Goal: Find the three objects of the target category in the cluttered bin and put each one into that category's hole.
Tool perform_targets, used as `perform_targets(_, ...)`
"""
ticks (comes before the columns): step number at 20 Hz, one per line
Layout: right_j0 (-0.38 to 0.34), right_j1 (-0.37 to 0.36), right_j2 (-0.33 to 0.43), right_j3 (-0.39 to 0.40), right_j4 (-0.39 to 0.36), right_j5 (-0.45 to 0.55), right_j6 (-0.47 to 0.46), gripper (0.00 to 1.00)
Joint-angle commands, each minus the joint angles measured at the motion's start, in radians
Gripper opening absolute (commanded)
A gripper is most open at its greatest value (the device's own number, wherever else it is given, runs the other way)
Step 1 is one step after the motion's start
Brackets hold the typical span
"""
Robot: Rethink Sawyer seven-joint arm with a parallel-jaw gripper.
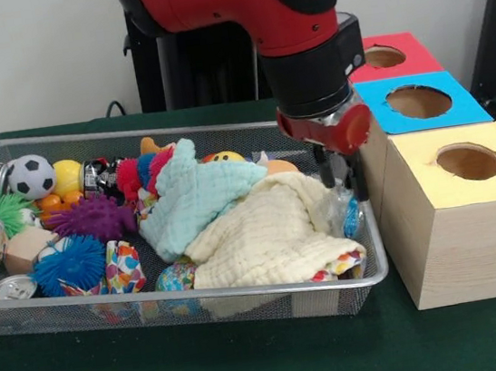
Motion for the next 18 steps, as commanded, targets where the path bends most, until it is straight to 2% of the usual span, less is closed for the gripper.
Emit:
perform_targets(1, -0.017, 0.027, 0.150, 0.049, -0.067, 0.098, -0.094, 1.00)
perform_targets(7, -0.002, 0.021, 0.127, 0.028, -0.102, 0.111, -0.077, 1.00)
perform_targets(11, 0.040, 0.003, 0.074, 0.009, -0.119, 0.119, -0.041, 1.00)
perform_targets(14, 0.093, -0.028, 0.001, -0.027, -0.148, 0.172, -0.031, 1.00)
perform_targets(18, 0.126, -0.056, -0.039, -0.057, -0.164, 0.229, -0.028, 1.00)
